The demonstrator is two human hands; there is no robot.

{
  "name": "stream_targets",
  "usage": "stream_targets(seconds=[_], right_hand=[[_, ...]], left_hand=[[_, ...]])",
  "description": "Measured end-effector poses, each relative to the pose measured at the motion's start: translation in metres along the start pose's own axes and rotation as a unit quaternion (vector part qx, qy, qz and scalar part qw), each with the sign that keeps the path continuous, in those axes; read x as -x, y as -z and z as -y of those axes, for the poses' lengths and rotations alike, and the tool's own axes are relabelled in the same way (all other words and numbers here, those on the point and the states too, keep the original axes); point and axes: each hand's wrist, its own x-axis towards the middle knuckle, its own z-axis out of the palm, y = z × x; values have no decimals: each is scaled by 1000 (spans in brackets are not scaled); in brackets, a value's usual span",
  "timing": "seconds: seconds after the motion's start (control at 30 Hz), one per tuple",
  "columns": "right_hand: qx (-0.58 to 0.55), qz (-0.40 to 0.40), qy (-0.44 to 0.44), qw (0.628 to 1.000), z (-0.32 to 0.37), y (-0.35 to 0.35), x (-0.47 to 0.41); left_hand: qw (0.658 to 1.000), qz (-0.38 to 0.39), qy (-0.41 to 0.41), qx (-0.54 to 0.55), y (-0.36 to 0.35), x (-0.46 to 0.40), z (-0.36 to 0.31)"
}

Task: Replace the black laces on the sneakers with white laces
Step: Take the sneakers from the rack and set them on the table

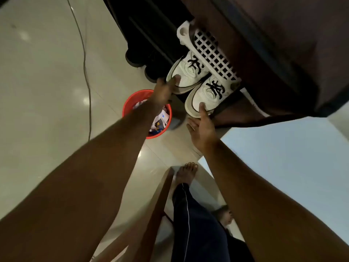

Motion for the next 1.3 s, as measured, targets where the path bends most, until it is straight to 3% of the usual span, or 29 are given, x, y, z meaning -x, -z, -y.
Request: stream_targets(seconds=[0.13, 0.27, 0.37, 0.6, 0.73, 0.9, 1.1, 1.2, 1.3], right_hand=[[-123, -2, 41, 992, -3, -4, -19], [-175, -5, 68, 982, -6, -7, -18], [-158, 2, 44, 986, -12, -8, -3], [-116, 13, -41, 992, -50, -12, 77], [-79, 27, -113, 990, -59, -12, 155], [29, 20, -166, 985, -44, 29, 235], [215, 31, -183, 959, 11, 134, 298], [250, 54, -184, 949, 45, 202, 329], [211, 9, -136, 968, 66, 265, 360]], left_hand=[[996, -6, 18, 92, -11, -20, -1], [989, 1, 24, 145, -9, -21, 4], [986, -17, 44, 163, -2, -9, 10], [978, 22, 105, 177, 67, 66, 43], [972, -59, 136, 180, 115, 149, 52], [973, -123, 153, 119, 178, 259, 34], [980, -160, 122, -4, 224, 347, -15], [987, -103, 74, -102, 217, 362, -55], [976, -8, 26, -214, 168, 354, -95]])
